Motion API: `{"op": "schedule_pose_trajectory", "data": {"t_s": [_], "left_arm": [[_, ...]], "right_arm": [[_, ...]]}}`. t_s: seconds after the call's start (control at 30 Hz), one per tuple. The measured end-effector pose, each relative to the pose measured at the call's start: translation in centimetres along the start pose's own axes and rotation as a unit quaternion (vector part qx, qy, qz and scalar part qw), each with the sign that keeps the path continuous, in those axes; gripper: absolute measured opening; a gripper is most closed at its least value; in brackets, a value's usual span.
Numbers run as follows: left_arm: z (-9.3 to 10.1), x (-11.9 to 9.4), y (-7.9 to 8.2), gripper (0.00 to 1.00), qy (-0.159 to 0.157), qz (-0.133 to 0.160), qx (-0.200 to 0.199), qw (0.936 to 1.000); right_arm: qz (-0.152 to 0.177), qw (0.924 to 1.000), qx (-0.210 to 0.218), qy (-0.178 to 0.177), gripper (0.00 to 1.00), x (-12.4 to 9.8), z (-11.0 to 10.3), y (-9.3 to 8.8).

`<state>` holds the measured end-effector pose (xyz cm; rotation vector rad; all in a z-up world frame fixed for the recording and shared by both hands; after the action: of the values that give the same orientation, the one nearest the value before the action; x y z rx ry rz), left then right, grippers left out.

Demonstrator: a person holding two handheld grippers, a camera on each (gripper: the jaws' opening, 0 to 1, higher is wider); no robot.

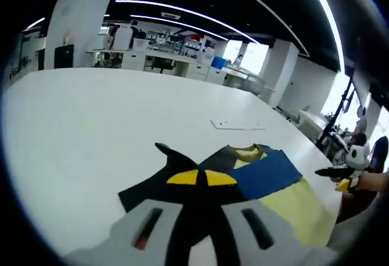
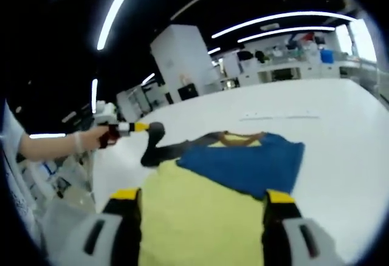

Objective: Fold the garment on the visible template until the final outline fits inside the template.

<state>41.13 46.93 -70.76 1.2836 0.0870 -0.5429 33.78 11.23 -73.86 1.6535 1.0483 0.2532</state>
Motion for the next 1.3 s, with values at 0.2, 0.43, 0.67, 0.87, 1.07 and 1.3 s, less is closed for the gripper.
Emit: {"op": "schedule_pose_trajectory", "data": {"t_s": [0.2,0.43,0.67,0.87,1.07,1.3], "left_arm": [[2.8,2.4,0.5,0.00,-0.037,-0.001,-0.003,0.9993],[7.1,5.8,0.3,0.00,-0.077,-0.006,-0.006,0.9970],[11.6,8.6,-0.3,0.00,-0.121,-0.012,-0.013,0.9925],[15.6,10.5,-1.5,0.00,-0.151,-0.020,-0.016,0.9882],[18.2,12.5,-2.6,0.00,-0.177,-0.030,-0.023,0.9834],[22.3,13.9,-4.0,0.00,-0.205,-0.044,-0.027,0.9773]], "right_arm": [[0.001,1.0000,0.006,-0.003,0.81,0.0,0.1,-0.5],[0.004,0.9998,0.014,-0.015,0.81,-0.8,1.0,-1.0],[0.016,0.9986,0.036,-0.034,0.80,-2.0,2.2,-1.3],[0.019,0.9976,0.049,-0.046,0.80,-2.7,2.8,-1.9],[0.023,0.9961,0.063,-0.057,0.79,-3.4,3.6,-2.6],[0.027,0.9947,0.073,-0.068,0.79,-4.3,4.4,-3.0]]}}
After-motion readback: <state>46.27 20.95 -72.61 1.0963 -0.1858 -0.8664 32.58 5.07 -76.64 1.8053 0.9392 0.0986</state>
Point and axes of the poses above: the point that each gripper's makers call its tool centre point, and the gripper's own axes: x roughly forward along the fingers, z roughly to its right, y roughly out of its top, the point moved 4 cm from there along -x, roughly backward along the fingers, and after that the axes turned 4 degrees about z, right-handed, at the moved point
